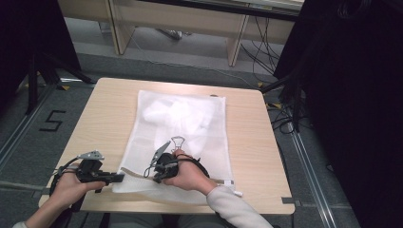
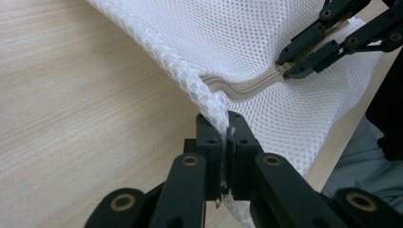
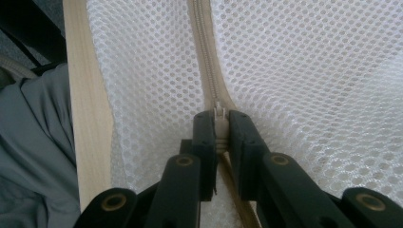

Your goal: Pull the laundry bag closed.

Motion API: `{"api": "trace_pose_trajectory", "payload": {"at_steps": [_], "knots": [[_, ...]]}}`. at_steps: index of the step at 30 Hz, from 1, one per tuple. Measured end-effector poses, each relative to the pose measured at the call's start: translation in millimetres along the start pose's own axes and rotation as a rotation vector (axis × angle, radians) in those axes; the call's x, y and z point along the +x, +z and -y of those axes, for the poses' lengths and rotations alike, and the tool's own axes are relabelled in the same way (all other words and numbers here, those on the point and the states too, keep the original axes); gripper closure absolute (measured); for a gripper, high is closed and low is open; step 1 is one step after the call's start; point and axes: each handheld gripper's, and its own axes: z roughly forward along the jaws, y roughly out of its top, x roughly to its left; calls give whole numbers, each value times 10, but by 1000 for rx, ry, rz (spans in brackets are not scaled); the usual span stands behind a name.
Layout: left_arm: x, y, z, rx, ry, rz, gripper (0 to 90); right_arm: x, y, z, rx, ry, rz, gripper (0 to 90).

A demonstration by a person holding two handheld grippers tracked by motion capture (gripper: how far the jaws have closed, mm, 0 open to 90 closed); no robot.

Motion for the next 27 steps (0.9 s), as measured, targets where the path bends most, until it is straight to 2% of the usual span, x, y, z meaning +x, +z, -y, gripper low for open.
{"api": "trace_pose_trajectory", "payload": {"at_steps": [1, 5, 11, 13, 14, 16, 17, 18, 19, 20, 21, 22, 23, 24, 27], "knots": [[-3, 4, 1, -2, -1, 3, 854, 5, 4, -2, -3, 11, 5, 826], [-2, 5, 4, 4, 12, 0, 853, -4, -5, 0, -1, -4, -2, 827], [4, 6, 9, 6, 17, -3, 853, 9, -21, 0, -1, 0, -5, 827], [5, 4, 8, 12, 20, -6, 853, -2, -36, 0, -1, -19, -8, 827], [2, 14, 14, -4, 17, -8, 853, 2, -51, 4, 0, -4, -3, 827], [7, 7, 9, 11, 17, -5, 853, -4, -71, 12, -8, 4, 0, 827], [3, 13, 13, -2, 12, -7, 853, -10, -81, 17, -9, 6, 1, 827], [-1, 22, 18, -19, 4, -6, 853, -22, -83, 19, -12, -12, -10, 827], [4, 18, 18, -10, 11, -7, 853, -9, -90, 21, -10, 7, -5, 826], [0, 13, 14, 2, 12, -17, 853, -3, -85, 19, -10, 10, -2, 827], [3, 10, 12, 10, 12, -9, 853, 1, -84, 18, -7, 7, -3, 827], [6, 7, 12, 12, 17, -6, 853, 6, -82, 19, -5, 10, -4, 827], [0, 18, 19, -12, 15, -9, 853, 2, -83, 23, -2, 6, -10, 827], [0, 4, 12, 8, 21, -18, 853, -8, -86, 27, -4, 0, -9, 827], [9, 11, 18, 2, 16, -10, 853, -28, -102, 40, -1, 6, -7, 827]]}}
